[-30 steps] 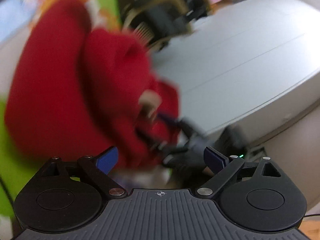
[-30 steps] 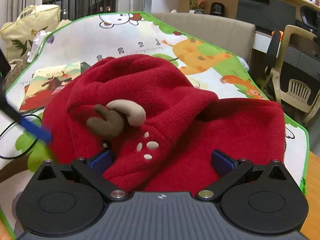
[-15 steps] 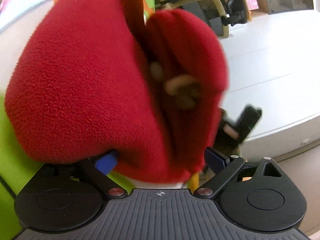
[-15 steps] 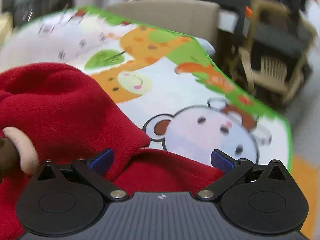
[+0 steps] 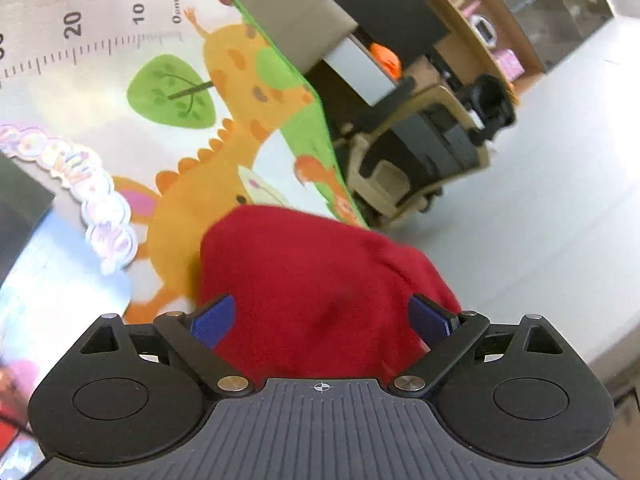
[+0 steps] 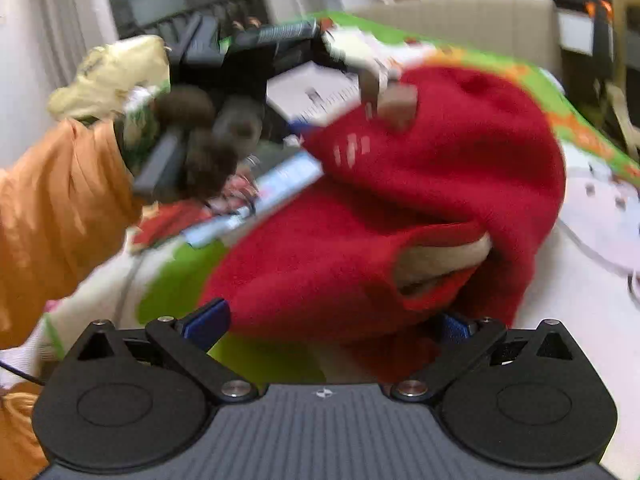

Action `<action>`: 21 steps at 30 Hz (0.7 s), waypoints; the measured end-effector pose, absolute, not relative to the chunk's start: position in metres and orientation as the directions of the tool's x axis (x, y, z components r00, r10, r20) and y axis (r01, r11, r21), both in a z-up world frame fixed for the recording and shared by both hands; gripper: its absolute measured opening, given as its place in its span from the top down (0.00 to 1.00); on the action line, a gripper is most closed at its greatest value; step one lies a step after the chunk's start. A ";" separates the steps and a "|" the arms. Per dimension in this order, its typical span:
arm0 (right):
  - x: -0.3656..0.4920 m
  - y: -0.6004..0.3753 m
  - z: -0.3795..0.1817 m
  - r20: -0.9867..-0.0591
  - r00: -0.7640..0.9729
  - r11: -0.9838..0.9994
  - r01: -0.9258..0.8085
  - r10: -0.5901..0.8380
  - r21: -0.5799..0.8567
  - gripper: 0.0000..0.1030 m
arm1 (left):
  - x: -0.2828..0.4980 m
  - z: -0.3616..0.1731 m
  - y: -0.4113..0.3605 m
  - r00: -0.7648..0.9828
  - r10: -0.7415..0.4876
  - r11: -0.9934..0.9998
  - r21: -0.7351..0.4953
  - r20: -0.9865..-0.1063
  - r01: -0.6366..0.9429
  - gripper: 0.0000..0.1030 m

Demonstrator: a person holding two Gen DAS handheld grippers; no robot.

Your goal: Fold clothes

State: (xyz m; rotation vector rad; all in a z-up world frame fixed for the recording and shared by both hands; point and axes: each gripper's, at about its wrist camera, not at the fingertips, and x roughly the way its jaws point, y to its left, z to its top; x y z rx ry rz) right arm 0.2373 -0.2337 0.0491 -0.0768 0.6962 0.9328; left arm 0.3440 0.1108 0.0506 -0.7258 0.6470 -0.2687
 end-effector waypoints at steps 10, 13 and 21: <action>0.264 -0.276 0.030 -0.624 0.670 0.860 -0.511 0.402 0.006 0.00 | 0.258 0.029 0.047 0.692 -0.414 0.873 -0.472 -0.591 0.119 0.05; 0.250 -0.280 0.013 -0.632 0.696 0.871 -0.488 0.342 -0.066 0.00 | 0.247 0.036 0.030 0.710 -0.379 0.913 -0.363 -0.594 0.184 0.05; 0.233 -0.252 0.085 -0.442 0.730 0.765 -0.629 0.521 -0.136 0.05 | 0.243 0.018 0.019 0.666 -0.298 0.949 -0.287 -0.684 0.130 0.02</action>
